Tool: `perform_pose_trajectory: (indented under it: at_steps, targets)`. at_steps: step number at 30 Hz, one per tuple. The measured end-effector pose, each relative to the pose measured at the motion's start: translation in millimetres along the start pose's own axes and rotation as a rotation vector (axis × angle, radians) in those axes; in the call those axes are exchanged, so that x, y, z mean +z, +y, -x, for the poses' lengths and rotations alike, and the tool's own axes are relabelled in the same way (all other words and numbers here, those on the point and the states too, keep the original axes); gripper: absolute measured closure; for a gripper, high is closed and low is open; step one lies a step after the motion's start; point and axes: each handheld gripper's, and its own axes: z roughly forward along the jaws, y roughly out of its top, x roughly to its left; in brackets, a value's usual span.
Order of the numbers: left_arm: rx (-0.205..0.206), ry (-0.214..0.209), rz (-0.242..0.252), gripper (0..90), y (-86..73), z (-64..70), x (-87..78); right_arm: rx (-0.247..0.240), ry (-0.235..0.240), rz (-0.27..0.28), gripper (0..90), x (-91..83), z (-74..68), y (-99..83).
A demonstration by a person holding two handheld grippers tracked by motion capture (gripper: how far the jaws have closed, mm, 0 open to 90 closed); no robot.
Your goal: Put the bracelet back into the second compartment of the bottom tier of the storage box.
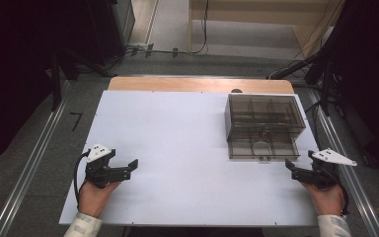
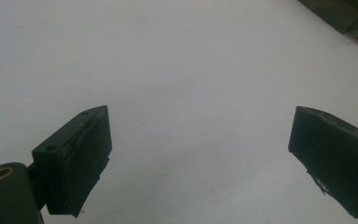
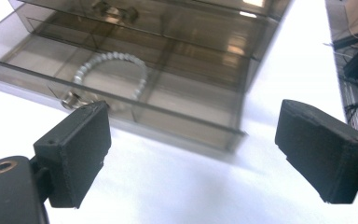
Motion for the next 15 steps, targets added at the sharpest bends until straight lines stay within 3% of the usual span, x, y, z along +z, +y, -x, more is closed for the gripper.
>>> perform_pose_trajectory:
  at_steps: [15]
  targets:
    - [-0.012, 0.009, 0.003, 3.2, -5.6, -8.1, -7.6, 0.023, -0.009, 0.012, 8.8, -12.1, 10.0, -14.0]
